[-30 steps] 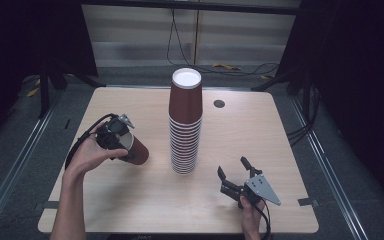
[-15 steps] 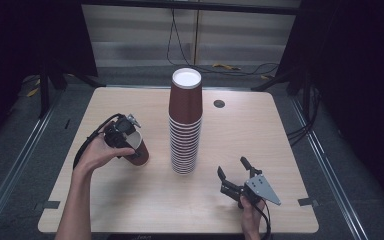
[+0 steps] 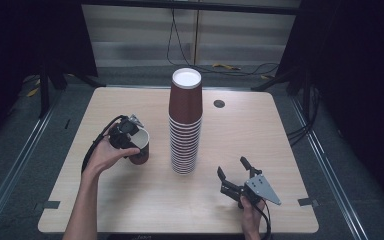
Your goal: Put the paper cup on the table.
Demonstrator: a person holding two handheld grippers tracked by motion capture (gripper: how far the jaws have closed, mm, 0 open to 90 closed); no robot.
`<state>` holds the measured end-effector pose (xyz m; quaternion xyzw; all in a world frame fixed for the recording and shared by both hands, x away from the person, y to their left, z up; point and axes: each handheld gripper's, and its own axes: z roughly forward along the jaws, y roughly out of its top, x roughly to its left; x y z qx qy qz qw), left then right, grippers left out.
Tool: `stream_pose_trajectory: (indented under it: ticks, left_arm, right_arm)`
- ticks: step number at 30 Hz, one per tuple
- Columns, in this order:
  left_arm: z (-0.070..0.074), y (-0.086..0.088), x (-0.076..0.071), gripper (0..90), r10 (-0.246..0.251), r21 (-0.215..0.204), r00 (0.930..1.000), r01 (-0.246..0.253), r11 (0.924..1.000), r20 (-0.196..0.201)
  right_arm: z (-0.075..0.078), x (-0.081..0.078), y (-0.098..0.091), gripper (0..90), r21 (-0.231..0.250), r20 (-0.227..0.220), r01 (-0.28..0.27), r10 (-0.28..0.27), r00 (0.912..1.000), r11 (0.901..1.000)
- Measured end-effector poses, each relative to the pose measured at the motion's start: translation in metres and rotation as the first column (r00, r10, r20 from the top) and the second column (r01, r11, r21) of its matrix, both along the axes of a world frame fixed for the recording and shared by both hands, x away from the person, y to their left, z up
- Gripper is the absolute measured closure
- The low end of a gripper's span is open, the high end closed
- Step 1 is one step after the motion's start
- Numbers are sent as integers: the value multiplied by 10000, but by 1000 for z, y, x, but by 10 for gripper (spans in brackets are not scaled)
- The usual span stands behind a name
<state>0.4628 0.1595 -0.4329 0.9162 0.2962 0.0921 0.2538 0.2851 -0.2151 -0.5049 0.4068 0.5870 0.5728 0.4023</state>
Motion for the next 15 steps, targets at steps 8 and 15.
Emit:
stream_pose_trajectory:
  ticks: [8, 15]
  left_arm:
    - [-9, 7, -3, 61, 187, -443, 9995, -175, 9989, 267]
    - [-20, 13, -7, 23, 284, -661, 9978, -245, 9975, 596]
  right_arm:
    - [0, 0, 0, 137, -1, 0, -21, 21, 10000, 10000]
    - [0, 0, 0, 137, 22, 3, -43, 42, 10000, 10000]
